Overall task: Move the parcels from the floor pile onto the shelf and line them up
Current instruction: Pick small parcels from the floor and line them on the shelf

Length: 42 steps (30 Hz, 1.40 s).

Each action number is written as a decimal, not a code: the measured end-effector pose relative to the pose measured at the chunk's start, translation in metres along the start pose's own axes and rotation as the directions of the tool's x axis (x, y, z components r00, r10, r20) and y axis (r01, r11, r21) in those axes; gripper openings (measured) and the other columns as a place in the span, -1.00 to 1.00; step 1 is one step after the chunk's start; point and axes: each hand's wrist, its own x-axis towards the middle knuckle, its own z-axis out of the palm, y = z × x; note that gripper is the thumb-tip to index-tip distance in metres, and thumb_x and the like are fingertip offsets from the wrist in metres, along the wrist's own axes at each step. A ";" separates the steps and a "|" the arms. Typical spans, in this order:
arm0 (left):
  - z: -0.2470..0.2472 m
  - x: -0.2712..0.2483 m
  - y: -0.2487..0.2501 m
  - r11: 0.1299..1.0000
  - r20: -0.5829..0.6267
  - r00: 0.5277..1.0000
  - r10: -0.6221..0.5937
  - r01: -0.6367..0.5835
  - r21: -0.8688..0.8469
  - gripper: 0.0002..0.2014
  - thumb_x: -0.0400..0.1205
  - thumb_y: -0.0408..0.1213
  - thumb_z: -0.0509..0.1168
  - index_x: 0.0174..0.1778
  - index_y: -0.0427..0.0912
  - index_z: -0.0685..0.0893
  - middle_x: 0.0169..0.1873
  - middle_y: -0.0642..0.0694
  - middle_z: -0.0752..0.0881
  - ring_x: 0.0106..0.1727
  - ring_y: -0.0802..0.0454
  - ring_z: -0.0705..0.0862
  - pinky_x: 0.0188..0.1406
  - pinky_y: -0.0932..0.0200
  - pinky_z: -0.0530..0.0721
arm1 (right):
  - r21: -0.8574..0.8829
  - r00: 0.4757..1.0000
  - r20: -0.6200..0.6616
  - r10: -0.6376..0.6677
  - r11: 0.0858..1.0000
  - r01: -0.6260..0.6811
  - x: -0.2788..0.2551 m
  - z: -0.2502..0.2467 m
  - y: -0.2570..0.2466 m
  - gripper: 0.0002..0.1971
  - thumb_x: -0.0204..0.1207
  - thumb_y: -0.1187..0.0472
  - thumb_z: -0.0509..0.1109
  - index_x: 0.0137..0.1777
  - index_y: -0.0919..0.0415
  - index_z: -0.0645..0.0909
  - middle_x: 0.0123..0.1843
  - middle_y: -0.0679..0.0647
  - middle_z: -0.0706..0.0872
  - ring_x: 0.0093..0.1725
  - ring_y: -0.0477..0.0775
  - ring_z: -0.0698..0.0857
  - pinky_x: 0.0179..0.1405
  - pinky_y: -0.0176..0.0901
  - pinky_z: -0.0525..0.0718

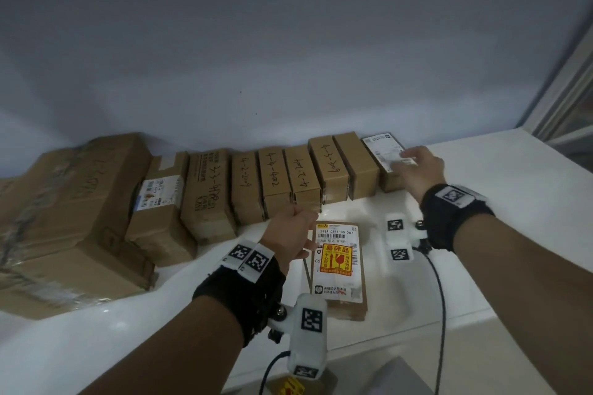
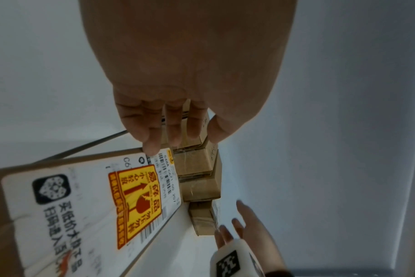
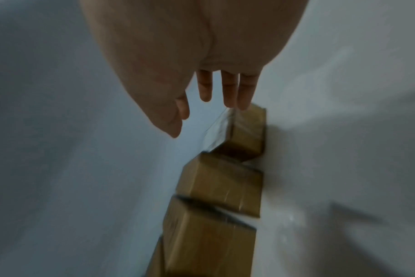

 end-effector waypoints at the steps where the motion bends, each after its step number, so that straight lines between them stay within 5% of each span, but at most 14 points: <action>1: 0.000 -0.001 -0.001 1.000 0.001 1.000 0.002 -0.002 -0.001 -0.85 0.70 -0.22 0.19 0.11 -0.15 0.61 -0.11 -0.10 0.75 -0.20 -0.03 0.68 -0.11 0.06 0.60 | -0.090 0.997 0.056 -0.052 0.994 0.057 -0.007 0.004 -0.009 -0.58 0.30 -0.11 0.52 0.13 -0.05 0.56 0.33 0.10 0.47 0.07 0.19 0.65 0.16 0.08 0.70; 5: -0.001 -0.008 -0.004 1.000 0.008 1.000 0.013 -0.013 -0.019 -0.83 0.68 -0.22 0.21 0.11 -0.17 0.63 -0.06 -0.14 0.74 -0.21 -0.04 0.68 -0.17 0.07 0.60 | -0.393 0.970 0.238 -0.047 0.909 0.140 -0.023 0.029 -0.025 -0.47 0.38 -0.27 0.49 0.24 -0.09 0.44 0.21 0.02 0.33 0.00 0.11 0.50 -0.32 -0.17 0.49; 9: -0.009 -0.014 -0.008 0.999 0.010 1.000 0.015 -0.014 -0.044 -0.87 0.68 -0.24 0.22 0.07 -0.15 0.61 0.04 -0.14 0.71 -0.23 -0.04 0.68 -0.25 0.12 0.58 | -0.327 0.989 0.140 -0.042 0.941 0.086 -0.021 0.045 -0.016 -0.52 0.37 -0.07 0.55 0.17 0.06 0.45 0.16 0.15 0.60 -0.01 0.18 0.60 -0.13 -0.08 0.53; 12: -0.020 -0.014 -0.012 0.999 -0.007 1.000 0.014 -0.015 -0.050 -0.81 0.68 -0.22 0.23 0.15 -0.19 0.62 0.14 -0.18 0.71 -0.23 -0.05 0.68 -0.24 0.12 0.57 | -0.285 0.999 0.013 -0.049 0.957 0.050 -0.018 0.043 -0.016 -0.71 0.46 0.20 0.43 0.13 0.23 0.48 -0.09 0.21 0.61 -0.20 0.17 0.55 -0.16 -0.05 0.56; 14: -0.027 -0.012 -0.015 0.998 -0.023 1.000 0.004 -0.005 -0.066 -0.81 0.69 -0.21 0.23 0.15 -0.18 0.62 0.16 -0.18 0.71 -0.24 -0.05 0.68 -0.24 0.12 0.56 | -0.309 0.996 -0.086 -0.022 0.951 -0.005 -0.011 0.040 -0.013 -0.74 0.46 0.26 0.37 0.13 0.26 0.50 -0.03 0.28 0.61 -0.16 0.19 0.53 -0.07 -0.04 0.61; 17: -0.033 -0.009 -0.020 0.996 -0.032 0.999 -0.002 -0.001 -0.084 -0.87 0.69 -0.22 0.23 0.07 -0.15 0.61 0.16 -0.18 0.71 -0.26 -0.04 0.68 -0.23 0.10 0.57 | -0.266 0.998 0.004 0.058 0.962 -0.055 -0.012 0.037 -0.013 -0.55 0.45 -0.05 0.43 0.21 0.18 0.43 -0.02 0.14 0.56 -0.06 0.21 0.56 0.01 0.01 0.63; 19: -0.036 -0.008 -0.023 0.996 -0.038 0.999 -0.003 0.000 -0.088 -0.87 0.69 -0.21 0.23 0.06 -0.15 0.61 0.15 -0.17 0.71 -0.28 -0.04 0.68 -0.22 0.09 0.56 | -0.291 0.999 0.045 0.026 0.957 -0.012 -0.014 0.043 -0.017 -0.35 0.31 -0.36 0.40 0.24 0.05 0.39 0.01 0.08 0.53 -0.01 0.22 0.59 0.02 0.06 0.64; 21: -0.038 -0.008 -0.026 0.996 -0.038 0.999 -0.011 0.008 -0.087 -0.84 0.70 -0.20 0.22 0.10 -0.17 0.60 0.13 -0.16 0.72 -0.28 -0.04 0.68 -0.22 0.10 0.57 | -0.334 0.997 0.074 -0.039 0.941 0.062 -0.014 0.055 -0.020 -0.24 0.19 -0.44 0.43 0.27 -0.02 0.36 0.15 0.07 0.49 0.06 0.19 0.57 0.05 0.12 0.65; 26: -0.046 -0.008 -0.034 0.994 -0.050 0.998 -0.034 0.029 -0.104 -0.81 0.70 -0.22 0.22 0.16 -0.22 0.60 0.11 -0.17 0.74 -0.26 -0.07 0.69 -0.24 0.09 0.58 | -0.239 0.999 0.031 0.024 0.971 -0.016 -0.008 0.061 -0.017 -0.52 0.37 -0.13 0.48 0.13 0.04 0.37 0.09 0.16 0.67 -0.06 0.25 0.69 -0.02 0.17 0.75; 30: -0.051 -0.009 -0.035 0.993 -0.053 0.998 -0.033 0.027 -0.112 -0.80 0.70 -0.23 0.23 0.17 -0.22 0.60 0.09 -0.17 0.75 -0.26 -0.08 0.69 -0.22 0.07 0.58 | -0.296 1.000 -0.030 -0.005 0.955 -0.004 -0.001 0.045 -0.008 -0.59 0.61 -0.11 0.29 0.25 0.20 0.56 -0.05 0.13 0.67 -0.11 0.19 0.60 -0.04 -0.12 0.54; 34: -0.053 -0.013 -0.034 0.993 -0.045 0.999 -0.025 0.019 -0.118 -0.82 0.70 -0.23 0.23 0.15 -0.20 0.60 0.07 -0.16 0.77 -0.26 -0.07 0.70 -0.23 0.08 0.58 | -0.435 0.995 -0.071 -0.067 0.900 0.029 0.007 0.039 -0.002 -0.67 0.67 0.09 0.20 0.22 0.24 0.70 0.19 0.32 0.74 0.17 0.32 0.68 0.15 -0.03 0.59; 37: -0.055 -0.014 -0.034 0.992 -0.044 0.999 -0.026 0.020 -0.123 -0.83 0.70 -0.23 0.23 0.15 -0.19 0.61 0.05 -0.15 0.77 -0.25 -0.06 0.70 -0.22 0.06 0.58 | -0.449 0.996 -0.078 -0.031 0.894 -0.008 0.008 0.037 -0.007 -0.71 0.52 0.26 0.40 0.24 0.11 0.65 0.31 0.29 0.65 0.10 0.26 0.69 0.09 -0.12 0.60; 39: -0.057 -0.014 -0.034 0.992 -0.047 0.999 -0.028 0.022 -0.127 -0.83 0.69 -0.22 0.24 0.14 -0.18 0.61 0.04 -0.14 0.77 -0.26 -0.06 0.70 -0.23 0.07 0.58 | -0.486 1.000 0.005 -0.006 0.874 0.008 0.007 0.038 -0.008 -0.63 0.49 0.28 0.43 0.29 0.04 0.64 0.35 0.22 0.64 0.10 0.22 0.70 0.01 -0.17 0.59; 42: -0.060 -0.015 -0.033 0.992 -0.055 0.998 -0.027 0.020 -0.125 -0.84 0.69 -0.22 0.24 0.12 -0.18 0.61 0.04 -0.14 0.77 -0.27 -0.06 0.70 -0.26 0.10 0.58 | -0.519 0.995 0.103 0.018 0.854 0.039 0.001 0.037 -0.006 -0.56 0.57 0.26 0.31 0.45 0.08 0.57 0.45 0.17 0.62 0.33 0.25 0.64 0.21 -0.11 0.58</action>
